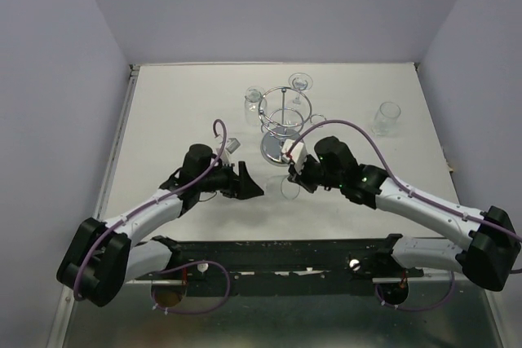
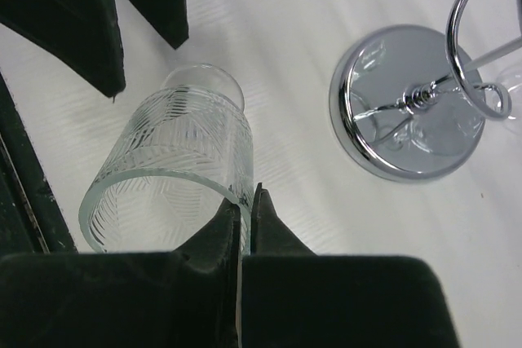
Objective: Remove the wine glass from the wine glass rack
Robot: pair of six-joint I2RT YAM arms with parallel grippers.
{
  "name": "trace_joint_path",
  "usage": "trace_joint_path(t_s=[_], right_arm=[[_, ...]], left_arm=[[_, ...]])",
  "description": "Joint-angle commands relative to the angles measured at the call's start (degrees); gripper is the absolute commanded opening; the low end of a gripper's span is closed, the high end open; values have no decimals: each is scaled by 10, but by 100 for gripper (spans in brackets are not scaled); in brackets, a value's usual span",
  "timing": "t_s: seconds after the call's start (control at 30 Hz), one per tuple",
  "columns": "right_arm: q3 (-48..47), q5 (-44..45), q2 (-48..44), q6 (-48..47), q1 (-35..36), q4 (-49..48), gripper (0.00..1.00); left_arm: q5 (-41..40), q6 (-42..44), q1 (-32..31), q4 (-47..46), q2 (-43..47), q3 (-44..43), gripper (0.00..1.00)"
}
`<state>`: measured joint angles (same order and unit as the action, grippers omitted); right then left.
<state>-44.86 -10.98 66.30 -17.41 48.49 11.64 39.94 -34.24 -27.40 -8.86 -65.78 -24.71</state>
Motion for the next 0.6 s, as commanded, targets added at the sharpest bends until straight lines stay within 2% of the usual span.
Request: trace_joint_path(t_s=[0.0, 0.17, 0.27, 0.4, 0.47, 0.57], right_arm=[[-24, 32, -26, -16, 3, 36, 1], [-53, -39, -59, -104, -1, 167, 1], [-68, -34, -66, -119, -4, 269, 1], [-61, -24, -81, -160, -33, 378, 1], [-58, -12, -80, -175, -75, 413, 1], [-86, -26, -59, -183, -187, 457, 1]], left_arm=[[-65, 14, 10, 13, 54, 11, 86], [-68, 28, 63, 40, 90, 23, 88], [-110, 21, 92, 60, 104, 19, 99], [-107, 13, 130, 54, 131, 22, 99], [-116, 14, 135, 47, 158, 30, 99], [-135, 21, 139, 46, 201, 47, 99]])
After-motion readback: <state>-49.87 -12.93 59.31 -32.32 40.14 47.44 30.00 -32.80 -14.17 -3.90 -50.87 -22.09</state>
